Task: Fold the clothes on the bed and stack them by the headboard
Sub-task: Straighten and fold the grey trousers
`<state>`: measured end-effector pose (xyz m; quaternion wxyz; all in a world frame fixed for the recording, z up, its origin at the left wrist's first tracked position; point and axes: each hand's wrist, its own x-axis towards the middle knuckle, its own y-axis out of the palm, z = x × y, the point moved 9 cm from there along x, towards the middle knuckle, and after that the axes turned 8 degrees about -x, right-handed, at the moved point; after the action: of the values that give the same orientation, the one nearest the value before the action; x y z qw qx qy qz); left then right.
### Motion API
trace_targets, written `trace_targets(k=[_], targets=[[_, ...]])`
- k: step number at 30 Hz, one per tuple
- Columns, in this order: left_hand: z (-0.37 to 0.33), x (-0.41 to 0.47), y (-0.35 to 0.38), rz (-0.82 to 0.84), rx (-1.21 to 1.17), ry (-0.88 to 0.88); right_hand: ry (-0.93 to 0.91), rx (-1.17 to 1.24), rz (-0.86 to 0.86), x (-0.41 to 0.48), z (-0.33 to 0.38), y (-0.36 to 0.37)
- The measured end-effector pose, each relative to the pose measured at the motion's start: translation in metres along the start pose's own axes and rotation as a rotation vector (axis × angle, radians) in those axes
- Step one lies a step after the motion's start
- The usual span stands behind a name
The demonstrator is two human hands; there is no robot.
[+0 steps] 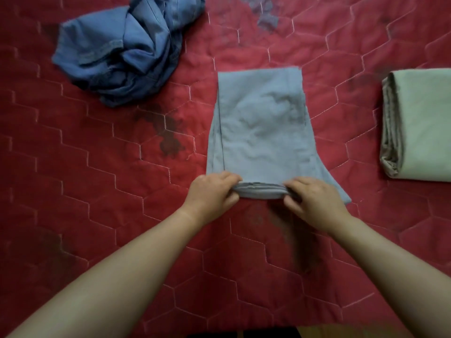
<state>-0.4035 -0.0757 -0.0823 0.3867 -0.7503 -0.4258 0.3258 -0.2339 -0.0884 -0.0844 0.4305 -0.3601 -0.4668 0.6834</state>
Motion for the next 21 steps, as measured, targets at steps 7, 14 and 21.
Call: trace_targets(k=[7, 14, 21], targets=[[-0.036, -0.013, -0.083, 0.007, -0.176, -0.070, -0.130, -0.063, 0.296, 0.003, 0.018, -0.088], [0.028, 0.079, -0.122, -0.231, -0.152, -0.306, 0.027, -0.323, -0.373, 0.097, 0.025, -0.161], [0.076, 0.124, -0.094, -0.275, 0.002, -0.413, 0.036, -0.412, -0.052, 0.111, 0.004, -0.072]])
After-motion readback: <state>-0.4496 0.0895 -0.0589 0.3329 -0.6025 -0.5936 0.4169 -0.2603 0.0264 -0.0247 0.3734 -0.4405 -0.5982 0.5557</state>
